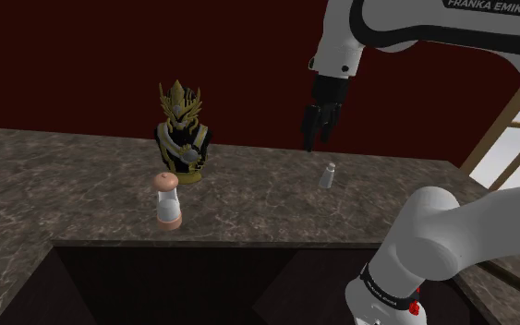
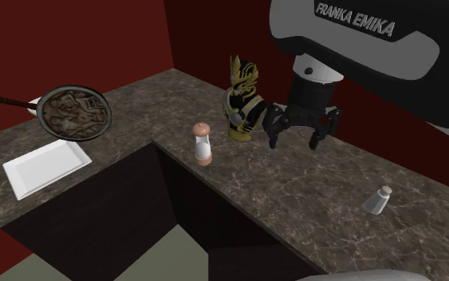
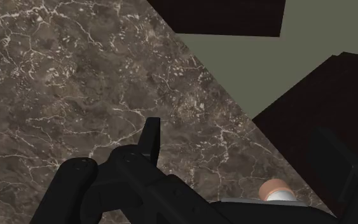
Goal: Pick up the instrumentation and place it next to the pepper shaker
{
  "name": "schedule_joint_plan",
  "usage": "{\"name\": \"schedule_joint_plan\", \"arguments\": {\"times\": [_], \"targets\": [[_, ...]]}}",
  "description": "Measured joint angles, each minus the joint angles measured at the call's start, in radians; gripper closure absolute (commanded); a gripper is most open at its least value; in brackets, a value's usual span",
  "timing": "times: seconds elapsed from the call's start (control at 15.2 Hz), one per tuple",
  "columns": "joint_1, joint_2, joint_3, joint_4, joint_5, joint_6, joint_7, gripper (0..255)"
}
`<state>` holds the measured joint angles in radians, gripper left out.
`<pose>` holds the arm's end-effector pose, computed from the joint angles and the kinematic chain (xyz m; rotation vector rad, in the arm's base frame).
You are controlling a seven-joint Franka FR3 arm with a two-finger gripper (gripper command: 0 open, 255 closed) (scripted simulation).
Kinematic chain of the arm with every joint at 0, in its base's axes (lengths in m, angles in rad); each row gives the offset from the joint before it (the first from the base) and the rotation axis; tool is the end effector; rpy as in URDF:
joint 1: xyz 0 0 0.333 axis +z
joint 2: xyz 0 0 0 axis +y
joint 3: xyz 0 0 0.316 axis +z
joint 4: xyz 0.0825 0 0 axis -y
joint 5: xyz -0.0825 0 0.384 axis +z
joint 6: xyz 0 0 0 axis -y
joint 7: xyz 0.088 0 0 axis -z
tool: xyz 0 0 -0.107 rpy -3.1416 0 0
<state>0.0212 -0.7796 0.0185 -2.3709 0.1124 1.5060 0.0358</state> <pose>0.3000 0.0261 0.5767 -3.0423 -0.0007 0.1352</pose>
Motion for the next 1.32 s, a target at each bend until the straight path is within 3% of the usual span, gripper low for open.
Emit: {"name": "schedule_joint_plan", "arguments": {"times": [0.2,0.79,1.32], "targets": [[0.006,0.031,0.015,0.0,0.013,0.036,0.011,0],[0.042,0.286,0.103,0.05,0.074,0.286,0.07,0],[0.064,0.553,0.17,0.195,0.08,0.451,0.128,0]]}}
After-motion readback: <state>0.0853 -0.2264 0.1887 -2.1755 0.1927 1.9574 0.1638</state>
